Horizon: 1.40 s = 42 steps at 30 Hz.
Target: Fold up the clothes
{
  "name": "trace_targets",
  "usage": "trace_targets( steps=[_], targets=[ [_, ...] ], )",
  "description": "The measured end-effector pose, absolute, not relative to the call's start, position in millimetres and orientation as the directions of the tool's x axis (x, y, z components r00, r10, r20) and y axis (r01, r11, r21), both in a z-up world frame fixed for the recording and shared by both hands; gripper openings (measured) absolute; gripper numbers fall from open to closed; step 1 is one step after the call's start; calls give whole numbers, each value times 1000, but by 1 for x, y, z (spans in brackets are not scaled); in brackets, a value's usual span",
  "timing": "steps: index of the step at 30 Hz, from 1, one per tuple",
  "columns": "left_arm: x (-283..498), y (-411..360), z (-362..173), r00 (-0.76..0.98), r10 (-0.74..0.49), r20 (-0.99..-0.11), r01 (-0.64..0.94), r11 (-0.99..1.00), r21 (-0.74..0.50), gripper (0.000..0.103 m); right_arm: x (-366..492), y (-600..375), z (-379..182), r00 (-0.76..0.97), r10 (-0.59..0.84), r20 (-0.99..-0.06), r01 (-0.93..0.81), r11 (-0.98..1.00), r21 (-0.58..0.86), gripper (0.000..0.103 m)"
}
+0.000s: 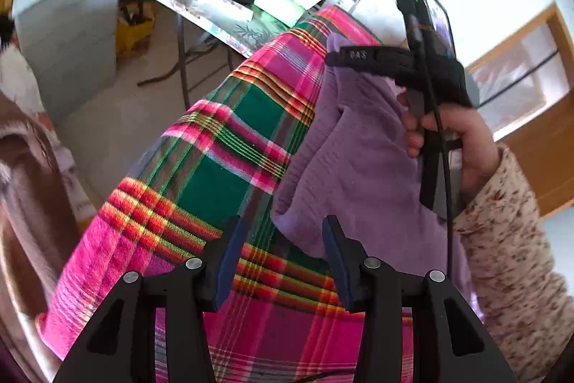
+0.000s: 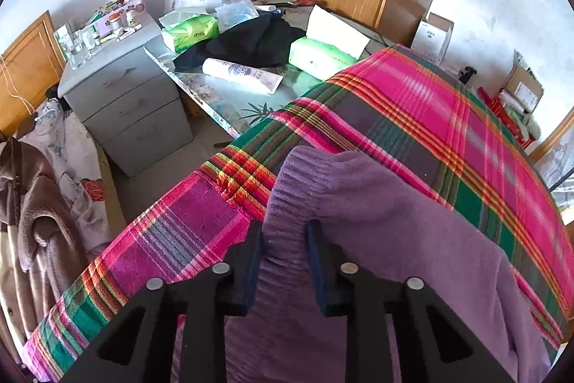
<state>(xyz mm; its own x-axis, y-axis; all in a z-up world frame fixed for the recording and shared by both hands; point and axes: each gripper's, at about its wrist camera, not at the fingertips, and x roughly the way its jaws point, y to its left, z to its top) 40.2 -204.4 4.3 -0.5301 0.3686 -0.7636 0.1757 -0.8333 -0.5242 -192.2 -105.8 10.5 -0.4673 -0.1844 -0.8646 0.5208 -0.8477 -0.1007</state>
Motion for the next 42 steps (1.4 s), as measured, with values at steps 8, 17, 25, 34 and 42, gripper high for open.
trace_targets(
  steps=[8,17,25,34,42],
  targets=[
    [38,-205,1,-534,383,-754,184,-817,-546,12,-190,-105,18,-489,-200,-849,507,-857,-90,24],
    [52,-225,9,-619,382,-687,187,-778,-600,8,-194,-115,34,-518,-231,-823,500,-863,-73,18],
    [63,-245,-11,-577,307,-757,304,-780,-548,0,-193,-129,11,-476,-261,-840,529,-848,-36,18],
    [67,-251,-7,-592,341,-730,295,-751,-590,2,-193,-128,10,-459,-275,-845,547,-836,-26,22],
    [64,-248,-9,-558,397,-729,293,-727,-620,24,-162,-96,38,-455,-360,-815,585,-811,32,27]
  ],
)
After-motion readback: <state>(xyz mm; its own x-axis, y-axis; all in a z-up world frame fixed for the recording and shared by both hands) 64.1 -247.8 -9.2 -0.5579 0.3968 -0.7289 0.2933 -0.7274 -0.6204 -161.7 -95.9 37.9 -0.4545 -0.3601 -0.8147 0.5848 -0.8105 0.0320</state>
